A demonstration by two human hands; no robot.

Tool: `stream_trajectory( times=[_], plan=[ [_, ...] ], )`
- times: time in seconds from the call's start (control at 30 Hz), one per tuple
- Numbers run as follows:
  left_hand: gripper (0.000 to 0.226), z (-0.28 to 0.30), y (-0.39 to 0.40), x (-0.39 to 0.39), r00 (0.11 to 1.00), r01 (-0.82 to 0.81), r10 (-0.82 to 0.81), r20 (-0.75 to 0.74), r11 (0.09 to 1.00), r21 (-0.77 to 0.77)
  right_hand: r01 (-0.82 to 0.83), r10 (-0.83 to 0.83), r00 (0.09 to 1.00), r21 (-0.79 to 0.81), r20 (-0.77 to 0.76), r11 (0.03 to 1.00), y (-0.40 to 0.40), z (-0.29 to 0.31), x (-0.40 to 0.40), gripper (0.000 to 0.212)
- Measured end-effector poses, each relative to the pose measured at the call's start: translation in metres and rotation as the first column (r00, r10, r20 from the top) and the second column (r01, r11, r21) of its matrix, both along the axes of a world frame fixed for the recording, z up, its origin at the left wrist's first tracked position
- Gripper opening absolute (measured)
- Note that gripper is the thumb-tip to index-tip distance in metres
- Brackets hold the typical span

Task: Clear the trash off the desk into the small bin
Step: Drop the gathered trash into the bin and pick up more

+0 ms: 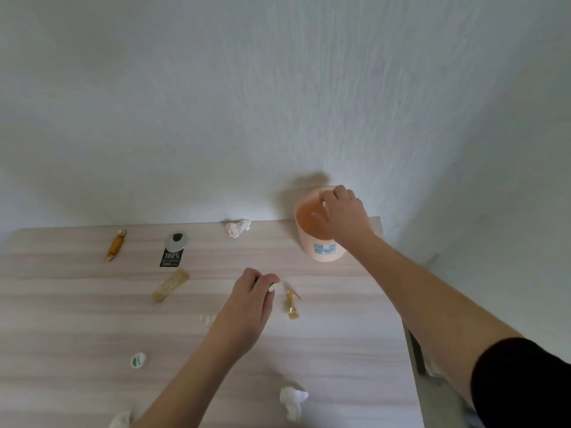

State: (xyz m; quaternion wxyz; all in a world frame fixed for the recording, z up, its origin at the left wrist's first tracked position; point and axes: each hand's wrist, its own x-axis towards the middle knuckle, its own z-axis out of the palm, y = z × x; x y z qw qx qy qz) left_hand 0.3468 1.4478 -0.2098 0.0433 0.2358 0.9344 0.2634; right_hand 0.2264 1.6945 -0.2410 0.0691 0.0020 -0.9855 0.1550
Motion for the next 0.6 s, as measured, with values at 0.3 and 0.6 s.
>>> stream_trajectory(
  times=[0.3,0.6],
  plan=[
    [0.032,-0.013,0.012,-0.019,0.999,-0.038,0.037,-0.023,0.999,-0.033,0.029,-0.029,0.999,-0.023,-0.032,0.999,0.003,-0.015,-0.005,0.043],
    [0.025,-0.004,0.097,-0.106,0.985,0.091,-0.091,-0.148,0.996,-0.005,0.053,-0.059,0.997,-0.116,-0.046,0.992,0.025,-0.008,0.055,0.031]
  ],
)
